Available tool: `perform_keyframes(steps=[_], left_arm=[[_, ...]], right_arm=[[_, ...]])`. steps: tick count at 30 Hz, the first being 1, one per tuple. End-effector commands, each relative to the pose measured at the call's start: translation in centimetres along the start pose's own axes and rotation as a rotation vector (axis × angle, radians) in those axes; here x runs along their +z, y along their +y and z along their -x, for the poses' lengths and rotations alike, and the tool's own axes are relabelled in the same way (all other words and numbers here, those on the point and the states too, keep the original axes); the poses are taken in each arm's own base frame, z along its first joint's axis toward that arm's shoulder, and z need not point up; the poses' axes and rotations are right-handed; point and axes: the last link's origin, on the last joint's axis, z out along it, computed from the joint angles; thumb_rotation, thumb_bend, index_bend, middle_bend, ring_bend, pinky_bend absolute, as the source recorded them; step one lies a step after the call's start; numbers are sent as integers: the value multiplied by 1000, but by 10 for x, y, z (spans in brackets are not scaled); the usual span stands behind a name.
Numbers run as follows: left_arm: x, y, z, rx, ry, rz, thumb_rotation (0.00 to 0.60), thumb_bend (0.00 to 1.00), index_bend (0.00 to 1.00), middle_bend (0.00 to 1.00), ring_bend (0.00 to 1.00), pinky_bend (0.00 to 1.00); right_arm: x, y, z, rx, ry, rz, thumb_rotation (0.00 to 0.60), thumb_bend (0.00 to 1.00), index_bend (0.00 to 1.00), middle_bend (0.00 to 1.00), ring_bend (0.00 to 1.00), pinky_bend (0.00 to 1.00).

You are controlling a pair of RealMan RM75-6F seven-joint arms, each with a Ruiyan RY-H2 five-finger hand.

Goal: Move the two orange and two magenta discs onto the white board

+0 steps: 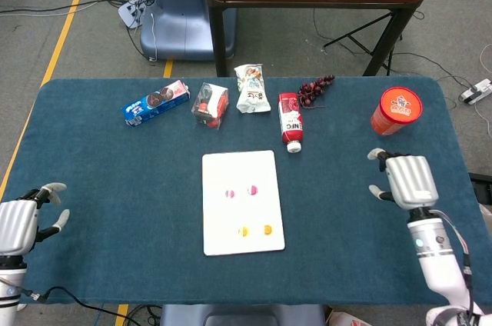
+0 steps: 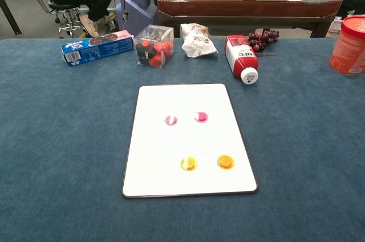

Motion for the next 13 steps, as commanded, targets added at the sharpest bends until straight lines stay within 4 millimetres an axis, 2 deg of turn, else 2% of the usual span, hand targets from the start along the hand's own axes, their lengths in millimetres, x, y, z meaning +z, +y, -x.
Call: perform_keyframes(steps=[1,6,13], left_arm=[[4,-1,-10,13,34,-11,600,327,406,496,444,648],[8,-1,-24,12,59,-22,600,326,401,477,429,648],[8,4,-27,43,50,-8,600,326,397,471,429,648]], right_arm=[[-20,27,-3,-7,29,45,600,110,374,523,534,574],[-42,52,0,-4,44,102,600,111,377,522,534,574],[-63,69,8,7,48,143,600,110,378,521,531,574]])
